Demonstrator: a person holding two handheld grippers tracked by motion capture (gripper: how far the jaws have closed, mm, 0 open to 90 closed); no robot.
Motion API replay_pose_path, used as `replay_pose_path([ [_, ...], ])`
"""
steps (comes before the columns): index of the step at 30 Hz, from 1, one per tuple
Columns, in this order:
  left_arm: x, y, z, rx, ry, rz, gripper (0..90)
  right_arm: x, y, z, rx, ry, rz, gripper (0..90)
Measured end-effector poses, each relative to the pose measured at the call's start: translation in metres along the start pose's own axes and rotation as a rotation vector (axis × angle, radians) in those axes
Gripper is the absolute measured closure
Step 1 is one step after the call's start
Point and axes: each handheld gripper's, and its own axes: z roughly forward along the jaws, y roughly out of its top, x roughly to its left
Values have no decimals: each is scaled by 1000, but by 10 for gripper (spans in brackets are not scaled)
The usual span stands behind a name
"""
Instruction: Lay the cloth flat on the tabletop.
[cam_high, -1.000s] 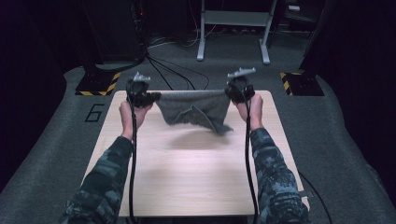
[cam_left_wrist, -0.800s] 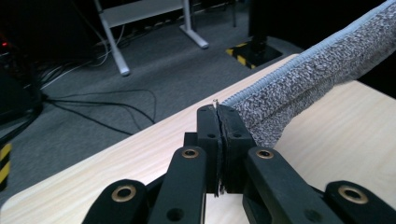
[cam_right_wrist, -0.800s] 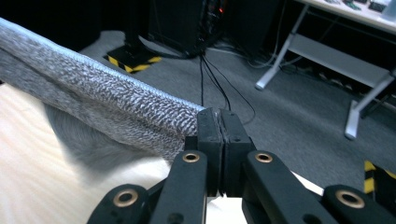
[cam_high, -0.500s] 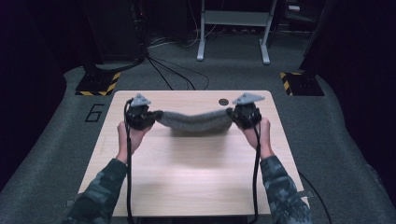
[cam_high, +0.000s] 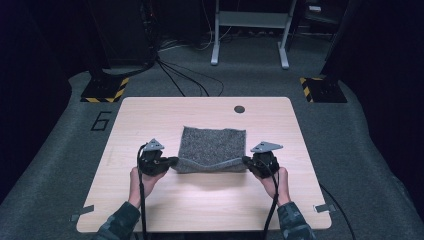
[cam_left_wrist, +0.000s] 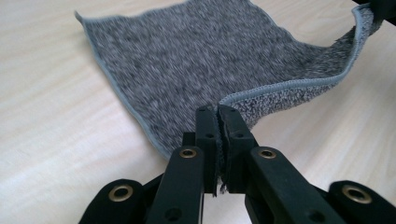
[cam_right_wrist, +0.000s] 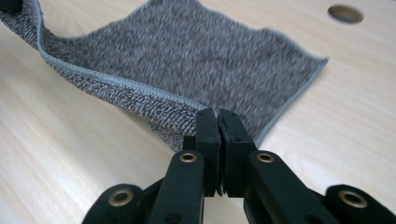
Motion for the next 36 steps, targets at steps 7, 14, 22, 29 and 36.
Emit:
replay_pose_path([
  [7,-7,-16,-4,23,-47,-21,757,4,-18,-4,30,22,17,848],
  [14,-12,-30,-33,28,-46,-31,527,-2,-36,-26,35,19,42,727],
  [22,9,-14,-30,41,12,-52,253,-5,-22,-13,39,-9,58,448],
  [29,19,1,13,83,82,-38,177,-2,-10,25,95,-47,63,202],
  [36,17,0,34,108,184,17,157,-5,-10,47,130,-113,83,51],
])
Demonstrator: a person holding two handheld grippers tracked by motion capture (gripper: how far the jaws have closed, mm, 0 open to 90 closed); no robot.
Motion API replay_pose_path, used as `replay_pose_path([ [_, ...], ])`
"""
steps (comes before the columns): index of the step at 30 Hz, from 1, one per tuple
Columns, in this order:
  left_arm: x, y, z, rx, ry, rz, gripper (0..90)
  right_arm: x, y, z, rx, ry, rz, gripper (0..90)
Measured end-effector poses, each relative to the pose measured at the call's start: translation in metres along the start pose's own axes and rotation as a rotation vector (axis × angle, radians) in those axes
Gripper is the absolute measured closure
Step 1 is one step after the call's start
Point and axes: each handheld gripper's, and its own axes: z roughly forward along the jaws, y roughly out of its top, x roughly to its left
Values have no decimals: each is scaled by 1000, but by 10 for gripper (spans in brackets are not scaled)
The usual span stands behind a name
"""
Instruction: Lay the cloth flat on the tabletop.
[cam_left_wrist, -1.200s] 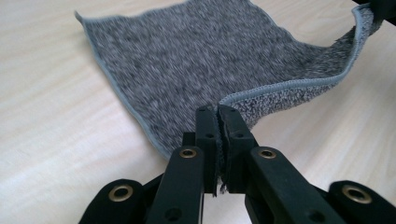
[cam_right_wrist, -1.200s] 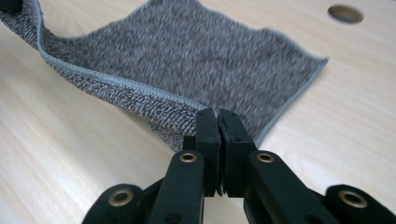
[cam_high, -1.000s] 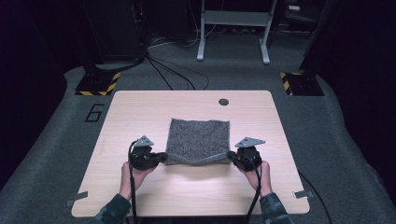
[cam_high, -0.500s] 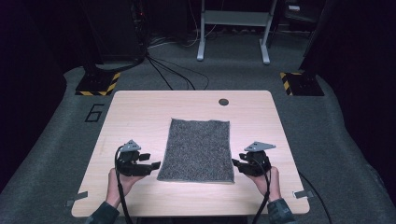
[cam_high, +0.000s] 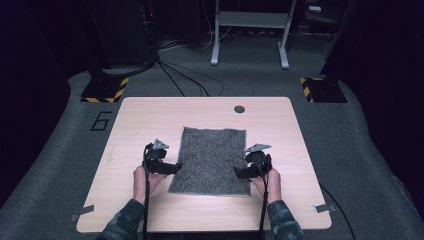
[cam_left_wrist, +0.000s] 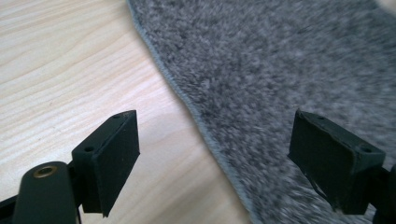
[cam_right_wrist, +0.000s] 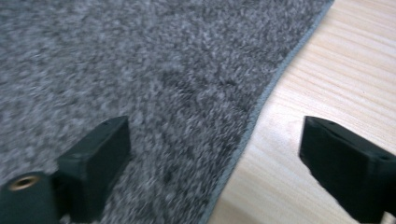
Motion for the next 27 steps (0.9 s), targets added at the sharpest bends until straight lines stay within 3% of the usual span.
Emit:
replay_pose_path([
  [1,-2,-1,4,14,30,24,158,-2,-1,6,28,-5,10,0],
  [4,-6,-4,10,32,57,37,159,-4,-4,14,66,-13,17,0],
  [14,-19,-16,19,94,102,101,156,-7,-14,28,107,-10,6,0],
  [22,-20,-26,16,71,100,76,155,-8,-16,27,100,7,8,0],
  [27,-23,-30,14,73,73,54,147,-10,-20,26,81,18,-7,0],
])
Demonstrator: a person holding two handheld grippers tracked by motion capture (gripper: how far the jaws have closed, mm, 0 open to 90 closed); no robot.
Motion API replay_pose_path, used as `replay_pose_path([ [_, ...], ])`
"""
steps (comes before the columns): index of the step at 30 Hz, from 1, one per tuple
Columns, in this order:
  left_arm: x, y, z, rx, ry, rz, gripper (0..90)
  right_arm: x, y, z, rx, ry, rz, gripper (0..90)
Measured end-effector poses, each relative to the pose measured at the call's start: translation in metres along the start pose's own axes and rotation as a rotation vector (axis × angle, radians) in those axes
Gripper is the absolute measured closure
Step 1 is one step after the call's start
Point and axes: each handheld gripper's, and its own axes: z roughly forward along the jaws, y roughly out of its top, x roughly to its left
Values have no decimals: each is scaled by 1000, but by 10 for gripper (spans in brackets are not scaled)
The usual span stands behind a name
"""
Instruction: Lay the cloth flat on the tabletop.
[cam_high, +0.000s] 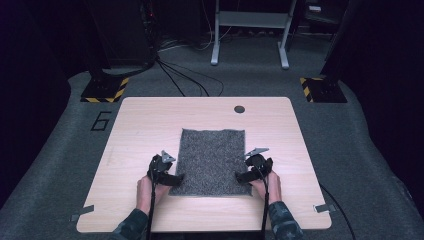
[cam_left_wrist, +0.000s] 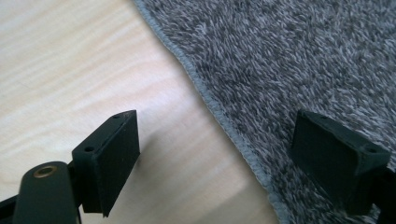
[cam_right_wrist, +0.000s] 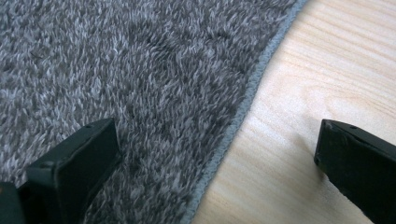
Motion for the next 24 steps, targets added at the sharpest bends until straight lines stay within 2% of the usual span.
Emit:
replay_pose_path([
  [3,-2,-3,-1,-5,-13,-11,147,0,-4,-2,-11,7,-1,0],
  [7,-6,-8,-4,-20,-8,-16,145,-2,-8,-5,-13,8,-5,0],
  [14,-9,-11,-7,-8,-13,-13,145,-2,-14,-9,-23,8,-10,0],
  [21,-14,-19,-13,-16,-11,-12,146,6,-25,-15,-45,4,-6,0],
  [22,-14,-20,-14,-15,-17,-12,146,9,-26,-16,-39,2,11,0],
  [24,-15,-21,-14,-18,-16,-14,146,9,-27,-17,-48,0,-4,0],
])
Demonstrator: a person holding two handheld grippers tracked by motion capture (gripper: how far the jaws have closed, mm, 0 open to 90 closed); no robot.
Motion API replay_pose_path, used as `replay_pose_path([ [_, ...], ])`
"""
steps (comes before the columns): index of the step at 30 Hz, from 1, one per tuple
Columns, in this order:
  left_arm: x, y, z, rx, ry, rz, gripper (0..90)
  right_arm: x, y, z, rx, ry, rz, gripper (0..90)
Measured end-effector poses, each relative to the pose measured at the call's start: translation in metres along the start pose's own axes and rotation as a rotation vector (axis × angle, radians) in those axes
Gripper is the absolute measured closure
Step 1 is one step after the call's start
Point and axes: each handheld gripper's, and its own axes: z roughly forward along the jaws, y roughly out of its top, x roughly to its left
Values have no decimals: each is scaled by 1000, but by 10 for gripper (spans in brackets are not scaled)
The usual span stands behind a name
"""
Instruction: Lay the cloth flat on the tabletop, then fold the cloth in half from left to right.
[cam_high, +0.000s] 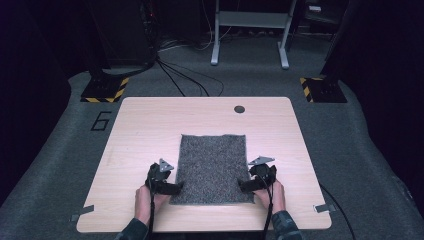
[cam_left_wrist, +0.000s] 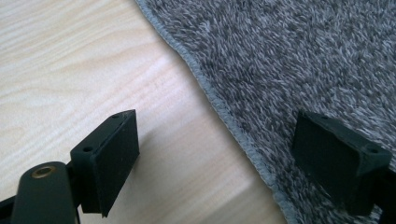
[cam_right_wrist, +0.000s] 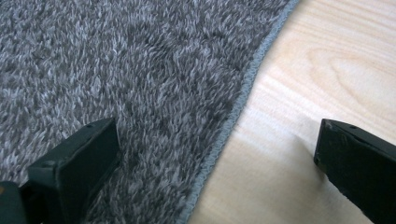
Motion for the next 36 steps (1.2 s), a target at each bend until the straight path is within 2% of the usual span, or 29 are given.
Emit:
replay_pose_path([
  [7,0,-1,-1,7,-5,4,146,7,-4,-3,4,3,14,0],
  [10,0,-1,-2,14,-6,7,146,4,-2,-3,11,7,-18,0],
  [11,-1,-1,-2,16,-5,6,146,5,-2,-2,11,8,4,0],
  [14,-1,-2,-3,18,-7,14,146,3,-1,-2,13,14,-8,0],
  [17,-3,-2,-3,11,-9,9,145,1,0,-2,14,18,-23,0],
  [18,-1,-1,-4,5,-19,-3,145,2,0,-1,16,18,-13,0],
  [21,3,1,-9,-9,-38,-21,142,0,1,-2,12,20,-30,7],
  [22,5,3,-12,-22,-31,-26,142,1,2,-4,14,18,-9,11],
  [23,7,6,-14,-34,-36,-28,141,1,3,-8,-13,35,-8,21],
  [24,9,8,-16,-41,-38,-39,141,1,3,-8,-13,35,-8,21],
  [26,14,14,-18,-56,-35,-44,140,4,6,-11,-20,34,-21,21],
  [27,20,20,-20,-56,-48,-56,134,8,10,-14,-34,43,-33,23],
  [30,25,24,-19,-66,-41,-52,129,14,13,-18,-43,54,-39,24],
  [31,31,28,-18,-69,-50,-55,126,20,17,-21,-47,69,-41,23],
  [32,31,28,-18,-69,-50,-55,125,20,17,-21,-47,69,-41,23],
  [33,36,32,-15,-64,-58,-67,122,28,21,-24,-56,80,-59,23],
  [34,36,32,-15,-64,-58,-67,122,28,21,-24,-56,80,-59,23],
  [36,41,36,-13,-69,-71,-82,122,37,25,-27,-61,95,-74,23],
])
